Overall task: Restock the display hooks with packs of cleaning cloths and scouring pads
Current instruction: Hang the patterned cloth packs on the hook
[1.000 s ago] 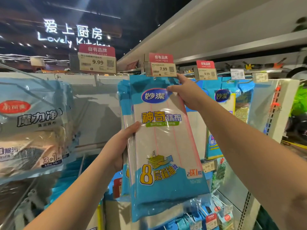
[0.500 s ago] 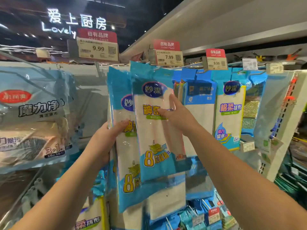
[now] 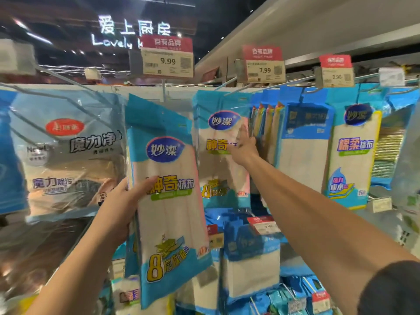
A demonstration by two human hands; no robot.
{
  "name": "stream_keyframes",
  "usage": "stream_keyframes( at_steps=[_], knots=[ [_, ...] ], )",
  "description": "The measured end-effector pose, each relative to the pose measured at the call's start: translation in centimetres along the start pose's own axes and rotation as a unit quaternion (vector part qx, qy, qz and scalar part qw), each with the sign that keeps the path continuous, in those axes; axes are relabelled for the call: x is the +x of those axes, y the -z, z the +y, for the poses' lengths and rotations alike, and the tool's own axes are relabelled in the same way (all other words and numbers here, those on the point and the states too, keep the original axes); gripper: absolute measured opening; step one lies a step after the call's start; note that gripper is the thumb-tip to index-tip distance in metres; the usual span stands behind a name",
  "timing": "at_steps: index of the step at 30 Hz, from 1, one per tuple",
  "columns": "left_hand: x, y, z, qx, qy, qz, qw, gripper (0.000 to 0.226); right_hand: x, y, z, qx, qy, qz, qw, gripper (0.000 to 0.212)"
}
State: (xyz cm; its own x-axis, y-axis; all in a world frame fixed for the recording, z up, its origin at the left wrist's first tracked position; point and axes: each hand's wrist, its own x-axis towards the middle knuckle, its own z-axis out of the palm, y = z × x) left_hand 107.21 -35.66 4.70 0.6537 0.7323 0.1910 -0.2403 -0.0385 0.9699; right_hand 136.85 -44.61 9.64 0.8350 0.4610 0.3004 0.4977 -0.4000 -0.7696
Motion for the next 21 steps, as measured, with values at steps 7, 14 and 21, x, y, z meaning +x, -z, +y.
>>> stream_keyframes(
  at_steps=[7,14,21],
  knots=[
    [-0.2,0.5,-1.0,-0.072,0.027,-0.054,0.996,0.044,-0.3,-0.1,0.0,-0.039,0.000,0.006,0.999,0.081],
    [0.3,-0.2,-2.2,-0.072,0.040,-0.113,0.990,0.070,-5.4,3.6,-2.5,0.131,0.139,0.022,0.981,0.032],
    [0.3,-4.1,-2.5,-0.093,0.041,-0.154,0.983,0.083,-7.1,5.8,-3.4,0.160,0.213,-0.021,0.964,0.031]
  ],
)
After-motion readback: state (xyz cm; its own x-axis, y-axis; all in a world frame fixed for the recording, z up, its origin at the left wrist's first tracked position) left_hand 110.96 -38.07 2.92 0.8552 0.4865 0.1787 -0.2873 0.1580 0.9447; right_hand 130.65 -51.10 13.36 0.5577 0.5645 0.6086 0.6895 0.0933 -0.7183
